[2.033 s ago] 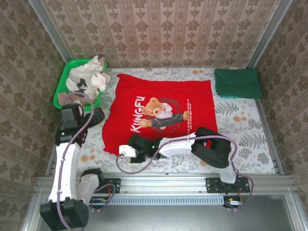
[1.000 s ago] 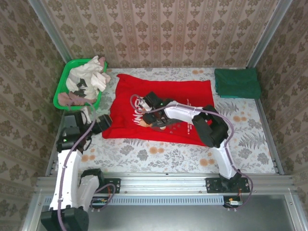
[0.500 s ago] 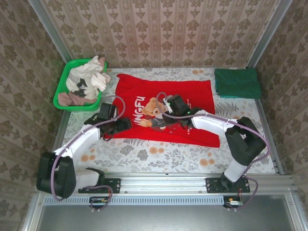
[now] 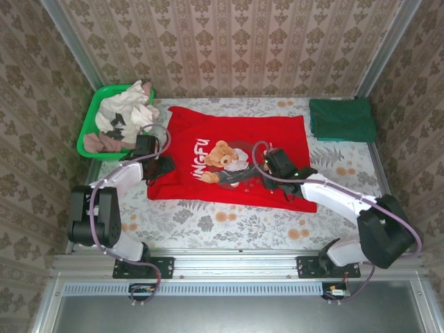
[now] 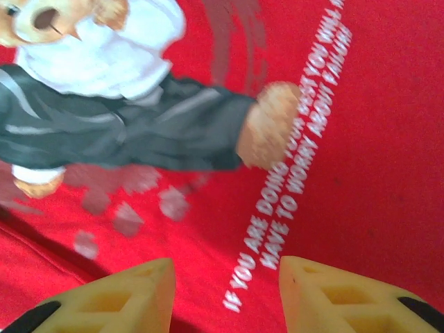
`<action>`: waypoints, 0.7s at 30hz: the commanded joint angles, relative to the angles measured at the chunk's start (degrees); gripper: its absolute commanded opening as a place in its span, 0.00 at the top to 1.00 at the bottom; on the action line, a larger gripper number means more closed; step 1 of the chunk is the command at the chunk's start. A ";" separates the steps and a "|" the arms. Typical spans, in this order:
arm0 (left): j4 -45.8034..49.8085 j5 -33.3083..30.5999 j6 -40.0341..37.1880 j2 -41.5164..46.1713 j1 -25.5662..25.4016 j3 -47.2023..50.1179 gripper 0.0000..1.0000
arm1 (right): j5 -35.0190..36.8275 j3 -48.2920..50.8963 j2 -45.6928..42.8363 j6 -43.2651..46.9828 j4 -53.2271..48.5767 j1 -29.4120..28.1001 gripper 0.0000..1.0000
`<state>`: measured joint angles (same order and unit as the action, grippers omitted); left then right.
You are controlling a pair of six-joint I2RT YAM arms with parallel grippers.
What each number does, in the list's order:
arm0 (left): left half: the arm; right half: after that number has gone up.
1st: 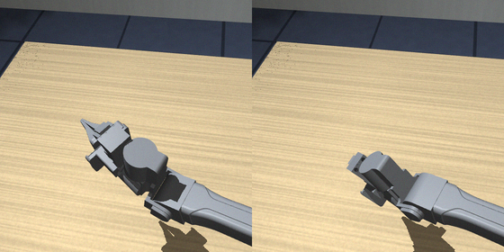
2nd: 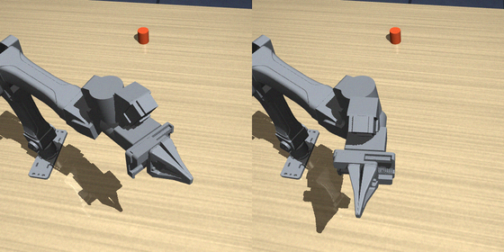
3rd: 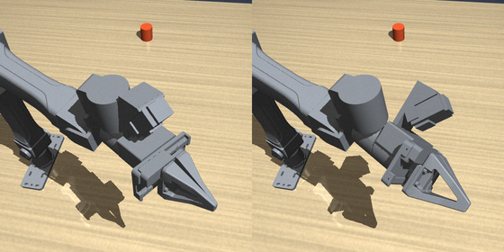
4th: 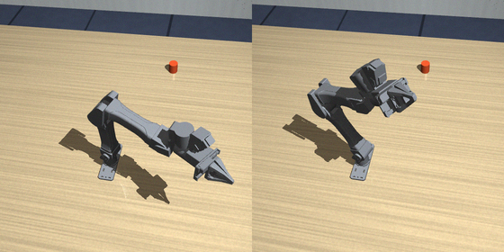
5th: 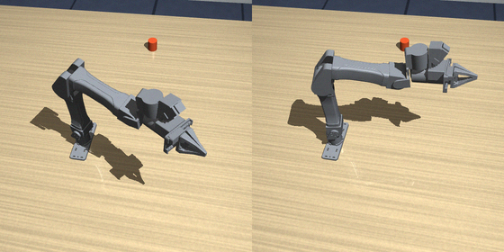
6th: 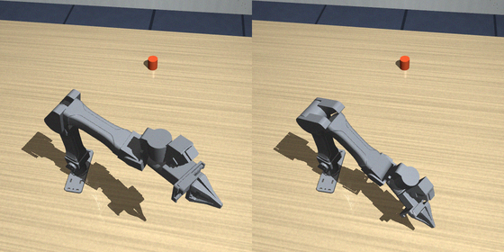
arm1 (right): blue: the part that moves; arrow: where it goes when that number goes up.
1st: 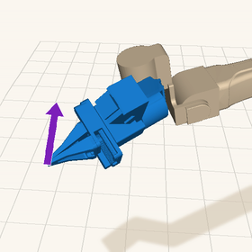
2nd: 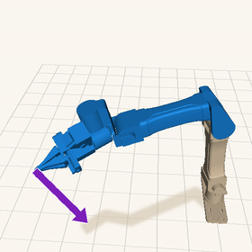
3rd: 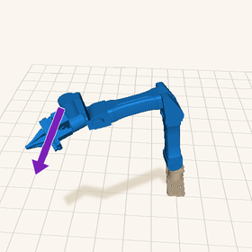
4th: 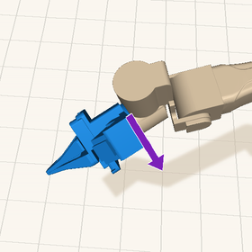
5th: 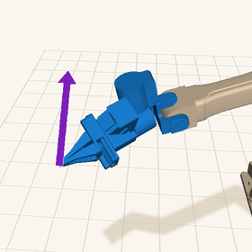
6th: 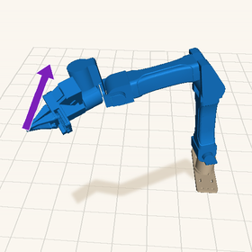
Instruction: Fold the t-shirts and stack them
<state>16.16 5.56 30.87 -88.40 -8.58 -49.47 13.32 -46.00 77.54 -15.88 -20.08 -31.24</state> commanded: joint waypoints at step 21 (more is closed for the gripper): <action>2.46 5.07 -4.85 8.13 2.68 -1.15 1.00 | -4.24 13.73 -9.41 -33.76 -17.34 16.99 0.34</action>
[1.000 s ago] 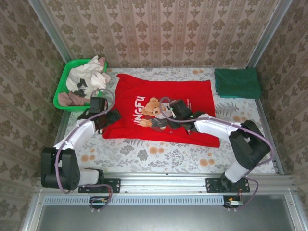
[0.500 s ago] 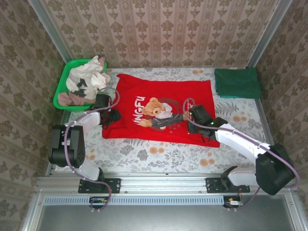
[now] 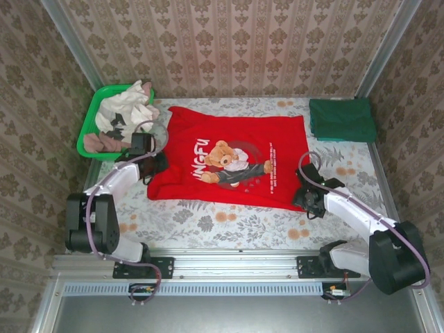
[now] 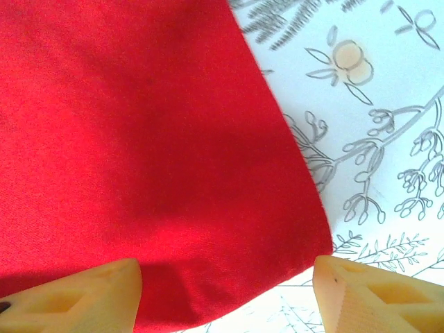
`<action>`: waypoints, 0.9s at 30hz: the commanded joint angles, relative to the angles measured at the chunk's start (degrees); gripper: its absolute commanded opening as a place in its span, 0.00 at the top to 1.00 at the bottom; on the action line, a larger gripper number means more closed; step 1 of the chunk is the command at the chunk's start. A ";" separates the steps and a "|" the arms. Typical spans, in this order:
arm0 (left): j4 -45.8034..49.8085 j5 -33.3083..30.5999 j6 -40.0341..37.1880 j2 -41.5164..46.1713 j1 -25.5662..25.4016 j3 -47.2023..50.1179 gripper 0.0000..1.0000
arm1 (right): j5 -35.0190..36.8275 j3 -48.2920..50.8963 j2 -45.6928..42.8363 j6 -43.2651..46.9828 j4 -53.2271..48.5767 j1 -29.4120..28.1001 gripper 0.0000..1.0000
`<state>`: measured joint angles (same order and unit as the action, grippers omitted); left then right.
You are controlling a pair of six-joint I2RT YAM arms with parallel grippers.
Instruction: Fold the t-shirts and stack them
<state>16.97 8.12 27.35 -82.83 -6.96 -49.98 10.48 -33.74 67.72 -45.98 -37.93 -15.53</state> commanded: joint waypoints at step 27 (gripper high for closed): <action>5.03 2.43 -7.02 4.34 1.35 -14.47 1.00 | 2.59 -16.25 5.70 6.11 -1.31 6.50 1.00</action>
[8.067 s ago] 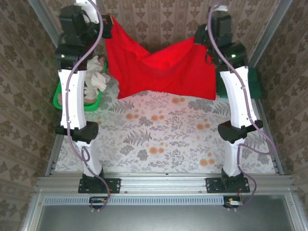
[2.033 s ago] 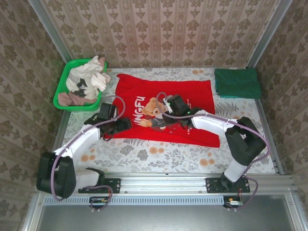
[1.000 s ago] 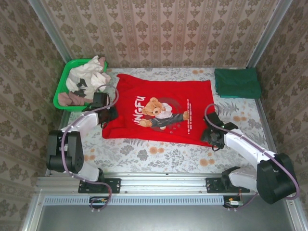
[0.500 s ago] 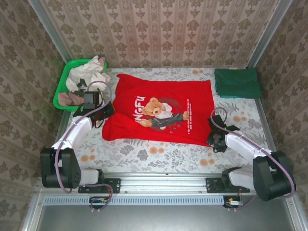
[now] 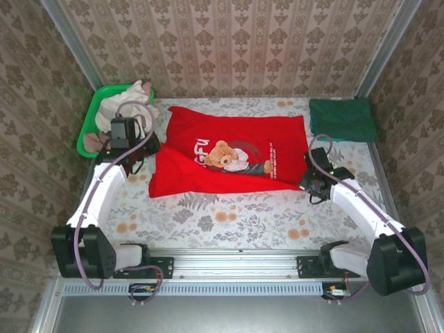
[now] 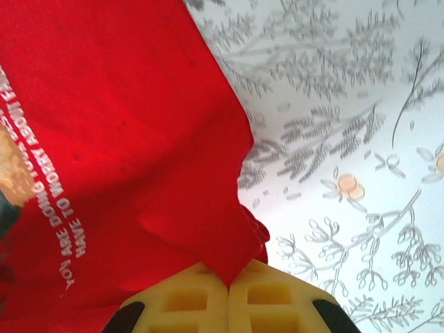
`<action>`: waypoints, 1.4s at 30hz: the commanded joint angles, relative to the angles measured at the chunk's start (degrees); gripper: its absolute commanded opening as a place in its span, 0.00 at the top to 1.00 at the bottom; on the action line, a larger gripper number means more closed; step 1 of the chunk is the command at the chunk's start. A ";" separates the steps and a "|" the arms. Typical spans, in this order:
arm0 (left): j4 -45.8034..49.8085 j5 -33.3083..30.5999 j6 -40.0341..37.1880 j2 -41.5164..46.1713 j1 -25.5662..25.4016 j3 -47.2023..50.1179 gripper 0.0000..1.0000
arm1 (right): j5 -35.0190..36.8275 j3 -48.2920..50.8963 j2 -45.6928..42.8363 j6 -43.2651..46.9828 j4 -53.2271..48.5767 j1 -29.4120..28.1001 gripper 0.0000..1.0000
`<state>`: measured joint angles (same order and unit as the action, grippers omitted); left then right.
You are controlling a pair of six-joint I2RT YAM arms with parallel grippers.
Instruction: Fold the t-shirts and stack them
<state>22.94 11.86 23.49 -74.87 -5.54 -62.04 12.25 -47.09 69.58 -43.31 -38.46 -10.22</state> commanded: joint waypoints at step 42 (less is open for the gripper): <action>4.70 -3.09 -9.70 -42.17 -4.07 -34.67 1.00 | -7.33 -17.24 28.58 16.69 3.50 -4.75 0.63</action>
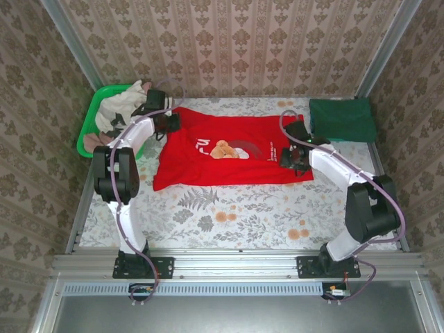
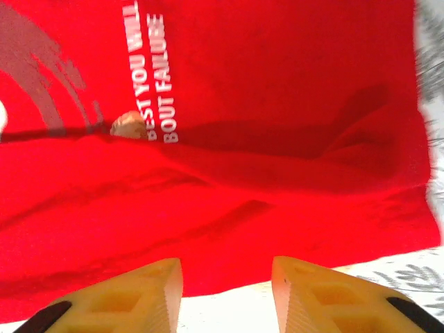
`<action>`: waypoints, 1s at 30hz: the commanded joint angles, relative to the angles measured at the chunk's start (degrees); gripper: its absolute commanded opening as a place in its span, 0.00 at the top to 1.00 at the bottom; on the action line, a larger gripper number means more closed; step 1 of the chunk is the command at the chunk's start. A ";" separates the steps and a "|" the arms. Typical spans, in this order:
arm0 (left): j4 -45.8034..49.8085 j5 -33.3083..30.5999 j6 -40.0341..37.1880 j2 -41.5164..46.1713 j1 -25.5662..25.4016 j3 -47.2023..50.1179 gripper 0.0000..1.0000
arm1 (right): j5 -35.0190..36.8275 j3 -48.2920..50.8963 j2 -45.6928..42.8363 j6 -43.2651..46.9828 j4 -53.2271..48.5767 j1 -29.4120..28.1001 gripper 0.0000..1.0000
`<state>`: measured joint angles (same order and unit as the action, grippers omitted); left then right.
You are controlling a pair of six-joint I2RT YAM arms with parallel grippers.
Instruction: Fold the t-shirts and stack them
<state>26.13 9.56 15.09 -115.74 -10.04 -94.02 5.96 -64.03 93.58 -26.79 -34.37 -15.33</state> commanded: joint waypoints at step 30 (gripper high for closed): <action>-0.42 0.22 -2.28 -2.18 1.51 -0.65 1.00 | 18.91 -25.11 19.55 5.46 -13.25 5.54 0.54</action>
<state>25.71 9.21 13.82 -117.38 -8.91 -94.48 21.37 -88.40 115.79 -23.09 -44.07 -9.15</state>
